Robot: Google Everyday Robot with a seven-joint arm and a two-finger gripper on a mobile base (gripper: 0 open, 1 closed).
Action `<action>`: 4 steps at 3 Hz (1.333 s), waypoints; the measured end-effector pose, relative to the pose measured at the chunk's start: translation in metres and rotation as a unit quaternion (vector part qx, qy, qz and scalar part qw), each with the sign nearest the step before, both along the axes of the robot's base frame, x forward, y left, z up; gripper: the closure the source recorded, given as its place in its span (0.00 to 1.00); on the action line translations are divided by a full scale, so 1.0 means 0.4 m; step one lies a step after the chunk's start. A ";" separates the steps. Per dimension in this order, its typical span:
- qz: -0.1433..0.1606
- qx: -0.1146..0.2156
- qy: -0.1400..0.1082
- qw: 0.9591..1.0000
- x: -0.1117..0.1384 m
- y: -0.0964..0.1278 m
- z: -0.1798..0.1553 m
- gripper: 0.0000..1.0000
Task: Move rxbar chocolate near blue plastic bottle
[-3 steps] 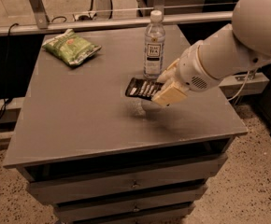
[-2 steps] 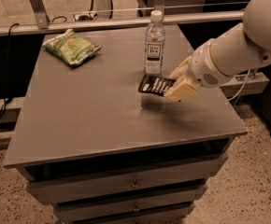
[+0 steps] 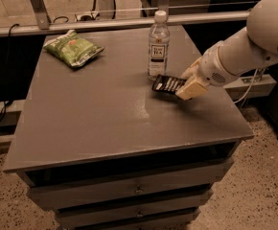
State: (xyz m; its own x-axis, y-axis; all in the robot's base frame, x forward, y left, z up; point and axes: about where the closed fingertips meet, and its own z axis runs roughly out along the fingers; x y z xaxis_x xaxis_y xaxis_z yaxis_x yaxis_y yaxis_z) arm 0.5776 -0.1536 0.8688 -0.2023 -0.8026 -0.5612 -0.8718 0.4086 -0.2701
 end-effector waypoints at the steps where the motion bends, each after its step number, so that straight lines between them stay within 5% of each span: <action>1: -0.014 -0.004 0.005 1.000 0.040 -0.032 -0.025 1.00; 4: -0.032 -0.009 0.015 0.999 0.085 -0.068 -0.060 0.38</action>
Offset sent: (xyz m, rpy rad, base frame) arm 0.0357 -0.0369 -0.0241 -0.0214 0.0290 -0.0842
